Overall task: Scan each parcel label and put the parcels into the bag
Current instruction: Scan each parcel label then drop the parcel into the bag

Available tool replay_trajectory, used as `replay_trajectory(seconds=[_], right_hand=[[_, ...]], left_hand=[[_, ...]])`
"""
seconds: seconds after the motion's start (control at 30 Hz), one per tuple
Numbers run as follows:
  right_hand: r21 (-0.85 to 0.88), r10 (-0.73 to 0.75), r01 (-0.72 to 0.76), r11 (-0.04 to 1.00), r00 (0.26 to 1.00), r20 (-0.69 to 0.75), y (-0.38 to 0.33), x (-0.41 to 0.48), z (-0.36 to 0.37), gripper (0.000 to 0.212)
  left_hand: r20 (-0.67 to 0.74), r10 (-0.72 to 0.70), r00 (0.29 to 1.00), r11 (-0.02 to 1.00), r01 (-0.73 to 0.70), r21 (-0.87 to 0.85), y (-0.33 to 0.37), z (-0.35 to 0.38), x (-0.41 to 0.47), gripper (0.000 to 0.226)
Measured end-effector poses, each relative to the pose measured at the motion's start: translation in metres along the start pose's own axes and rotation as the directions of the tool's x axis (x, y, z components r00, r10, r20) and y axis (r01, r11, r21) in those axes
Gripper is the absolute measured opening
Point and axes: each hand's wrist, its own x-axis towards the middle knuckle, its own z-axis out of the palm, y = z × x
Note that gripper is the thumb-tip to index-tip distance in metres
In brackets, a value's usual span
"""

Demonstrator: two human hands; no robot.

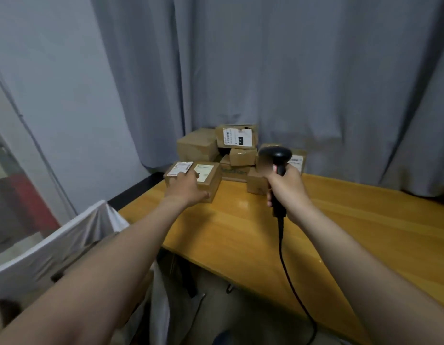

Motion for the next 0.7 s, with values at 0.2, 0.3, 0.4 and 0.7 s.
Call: replay_trajectory(seconds=[0.2,0.3,0.4,0.7], right_hand=[[-0.017,0.052,-0.052,0.998,0.999,-0.015,0.043,0.058,0.013,0.009],[-0.019,0.093,-0.093,0.995,0.996,0.000,0.067,0.080,0.014,0.014],[-0.008,0.126,-0.126,0.992,0.992,0.006,0.084,0.094,0.014,0.016],[0.005,0.151,-0.151,0.988,0.988,-0.004,0.099,0.093,0.009,0.011]], left_hand=[[-0.020,-0.132,0.991,0.991,0.131,-0.032,0.011,0.055,0.078,0.091],[-0.006,-0.132,0.991,0.990,0.131,-0.054,0.007,0.076,0.113,0.081],[0.037,-0.146,0.989,0.987,0.148,-0.058,0.000,0.088,0.138,0.070],[-0.021,-0.112,0.994,0.991,0.110,-0.072,0.008,0.103,0.120,0.054]])
